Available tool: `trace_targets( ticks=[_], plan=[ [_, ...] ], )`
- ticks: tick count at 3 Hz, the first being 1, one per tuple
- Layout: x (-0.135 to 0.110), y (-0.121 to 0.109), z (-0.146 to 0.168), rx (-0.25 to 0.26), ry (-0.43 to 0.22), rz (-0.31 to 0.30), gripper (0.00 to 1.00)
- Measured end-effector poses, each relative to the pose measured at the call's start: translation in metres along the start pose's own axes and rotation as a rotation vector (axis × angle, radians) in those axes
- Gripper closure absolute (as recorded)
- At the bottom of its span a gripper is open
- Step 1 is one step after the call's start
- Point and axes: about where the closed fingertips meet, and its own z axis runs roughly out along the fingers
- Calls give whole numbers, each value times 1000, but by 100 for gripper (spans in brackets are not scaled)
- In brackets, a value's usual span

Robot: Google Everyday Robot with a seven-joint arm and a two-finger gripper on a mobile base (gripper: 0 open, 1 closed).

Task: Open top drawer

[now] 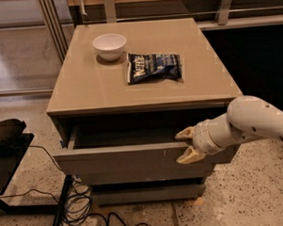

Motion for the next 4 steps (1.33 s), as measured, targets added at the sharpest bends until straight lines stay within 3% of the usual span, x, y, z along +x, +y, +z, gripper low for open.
trace_targets(
  ticks=[1,2,3,4],
  plan=[
    [0,0,0,0,0,0,61],
    [9,23,-8,1,-9,15,84],
    [9,32,-12,1,-16,21,100],
    [8,32,-15,1,-16,21,100]
  ],
)
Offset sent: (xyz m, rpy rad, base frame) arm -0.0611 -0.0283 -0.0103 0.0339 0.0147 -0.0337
